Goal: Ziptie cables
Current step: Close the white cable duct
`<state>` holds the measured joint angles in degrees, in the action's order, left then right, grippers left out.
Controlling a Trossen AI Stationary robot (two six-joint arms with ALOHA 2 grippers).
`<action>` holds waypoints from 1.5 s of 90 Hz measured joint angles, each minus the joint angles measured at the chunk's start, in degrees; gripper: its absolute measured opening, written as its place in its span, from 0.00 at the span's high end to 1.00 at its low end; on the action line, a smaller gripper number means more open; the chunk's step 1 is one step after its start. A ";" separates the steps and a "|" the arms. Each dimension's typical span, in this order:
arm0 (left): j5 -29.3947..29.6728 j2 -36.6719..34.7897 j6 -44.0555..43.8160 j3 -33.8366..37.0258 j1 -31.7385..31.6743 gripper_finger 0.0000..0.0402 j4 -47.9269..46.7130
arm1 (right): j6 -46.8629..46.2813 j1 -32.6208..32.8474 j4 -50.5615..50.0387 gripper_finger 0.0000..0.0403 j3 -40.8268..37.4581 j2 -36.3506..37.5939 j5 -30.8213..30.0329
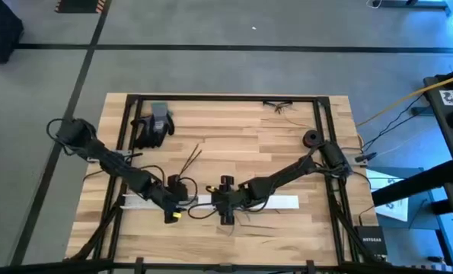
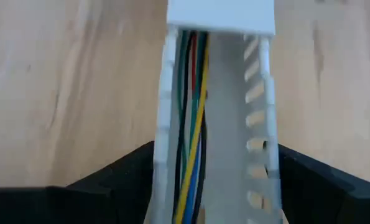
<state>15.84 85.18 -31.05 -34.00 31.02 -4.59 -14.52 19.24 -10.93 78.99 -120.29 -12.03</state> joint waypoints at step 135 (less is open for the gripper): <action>-2.00 6.34 9.22 -0.10 -6.29 0.41 11.67 | -1.87 -1.22 -11.75 0.44 3.31 0.02 -0.25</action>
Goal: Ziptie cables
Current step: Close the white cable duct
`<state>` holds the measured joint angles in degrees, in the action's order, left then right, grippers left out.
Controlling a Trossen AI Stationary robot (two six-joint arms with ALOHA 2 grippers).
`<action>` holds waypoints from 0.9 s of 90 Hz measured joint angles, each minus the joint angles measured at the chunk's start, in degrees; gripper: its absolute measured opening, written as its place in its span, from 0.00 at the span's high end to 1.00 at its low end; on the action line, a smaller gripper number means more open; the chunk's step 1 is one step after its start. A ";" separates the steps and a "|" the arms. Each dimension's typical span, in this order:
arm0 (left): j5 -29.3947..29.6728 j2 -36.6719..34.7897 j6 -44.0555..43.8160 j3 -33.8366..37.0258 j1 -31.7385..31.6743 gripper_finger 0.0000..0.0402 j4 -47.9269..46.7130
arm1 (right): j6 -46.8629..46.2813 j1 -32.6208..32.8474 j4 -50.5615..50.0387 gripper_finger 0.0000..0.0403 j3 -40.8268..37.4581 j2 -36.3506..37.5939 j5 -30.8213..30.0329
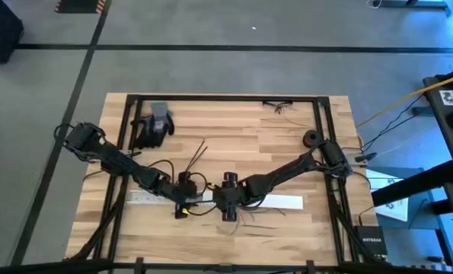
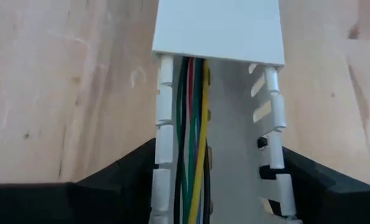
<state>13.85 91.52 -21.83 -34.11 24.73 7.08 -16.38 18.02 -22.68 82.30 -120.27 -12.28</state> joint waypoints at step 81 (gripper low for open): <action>-2.16 0.60 6.69 -0.85 -1.99 0.46 5.10 | 0.96 -0.48 6.61 0.44 -0.11 -1.18 2.86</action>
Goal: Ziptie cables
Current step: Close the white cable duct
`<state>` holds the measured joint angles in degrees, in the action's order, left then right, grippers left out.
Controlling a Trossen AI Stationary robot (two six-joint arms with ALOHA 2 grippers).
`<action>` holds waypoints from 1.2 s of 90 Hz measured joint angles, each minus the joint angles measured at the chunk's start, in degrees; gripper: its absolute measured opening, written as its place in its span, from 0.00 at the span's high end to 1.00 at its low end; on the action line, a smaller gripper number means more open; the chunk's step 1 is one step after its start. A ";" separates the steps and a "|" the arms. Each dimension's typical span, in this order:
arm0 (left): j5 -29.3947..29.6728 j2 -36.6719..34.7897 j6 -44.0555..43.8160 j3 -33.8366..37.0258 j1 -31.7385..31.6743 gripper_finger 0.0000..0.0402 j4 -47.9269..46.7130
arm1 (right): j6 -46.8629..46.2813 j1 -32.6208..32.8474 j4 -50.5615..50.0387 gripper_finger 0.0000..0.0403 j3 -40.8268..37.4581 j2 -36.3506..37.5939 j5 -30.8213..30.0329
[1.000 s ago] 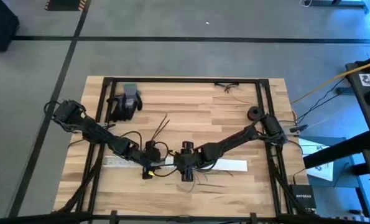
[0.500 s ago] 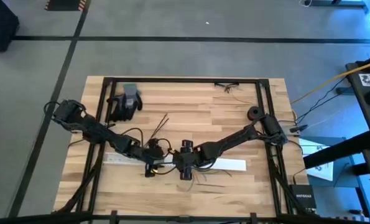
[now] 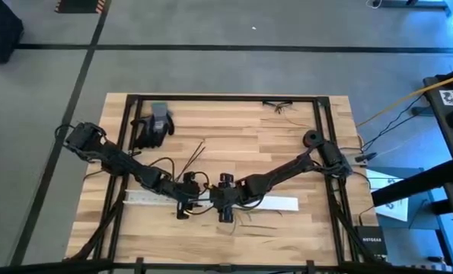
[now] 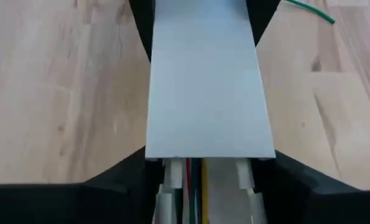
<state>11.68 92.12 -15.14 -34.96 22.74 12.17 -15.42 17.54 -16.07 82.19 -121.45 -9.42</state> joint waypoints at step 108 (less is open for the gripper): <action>0.70 -8.39 -9.96 1.70 4.24 0.46 -15.41 | 0.79 0.13 -0.73 0.44 0.04 -0.02 0.44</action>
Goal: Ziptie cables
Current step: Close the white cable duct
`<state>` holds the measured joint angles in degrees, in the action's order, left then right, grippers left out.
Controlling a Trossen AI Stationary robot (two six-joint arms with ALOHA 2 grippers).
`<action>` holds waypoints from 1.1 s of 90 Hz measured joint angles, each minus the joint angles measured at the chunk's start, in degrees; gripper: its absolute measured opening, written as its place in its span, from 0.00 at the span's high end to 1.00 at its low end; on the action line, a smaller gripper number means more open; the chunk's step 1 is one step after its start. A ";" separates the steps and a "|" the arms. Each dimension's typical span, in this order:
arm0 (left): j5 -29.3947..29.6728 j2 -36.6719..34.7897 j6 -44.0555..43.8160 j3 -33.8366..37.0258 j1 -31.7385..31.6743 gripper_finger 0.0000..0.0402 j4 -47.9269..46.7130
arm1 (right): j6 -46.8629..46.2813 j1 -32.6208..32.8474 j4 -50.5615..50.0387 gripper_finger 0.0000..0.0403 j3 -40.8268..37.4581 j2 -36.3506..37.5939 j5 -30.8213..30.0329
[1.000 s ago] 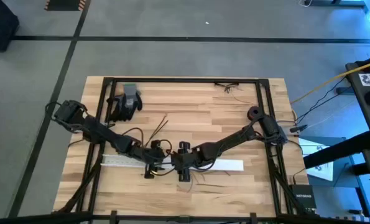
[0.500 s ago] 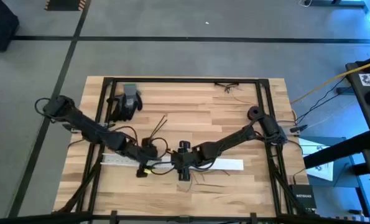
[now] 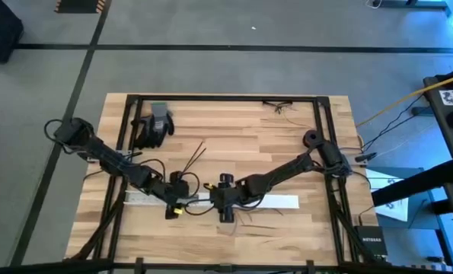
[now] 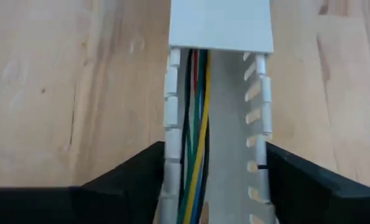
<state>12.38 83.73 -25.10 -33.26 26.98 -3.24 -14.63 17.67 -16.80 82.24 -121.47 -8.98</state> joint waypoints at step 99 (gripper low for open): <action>-1.31 2.51 0.36 -0.04 -1.71 0.30 8.00 | -0.38 -1.01 3.18 0.44 0.11 -0.61 -0.45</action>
<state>11.07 86.24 -24.75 -33.30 25.28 4.76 -15.01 16.67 -13.62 82.35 -122.08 -9.43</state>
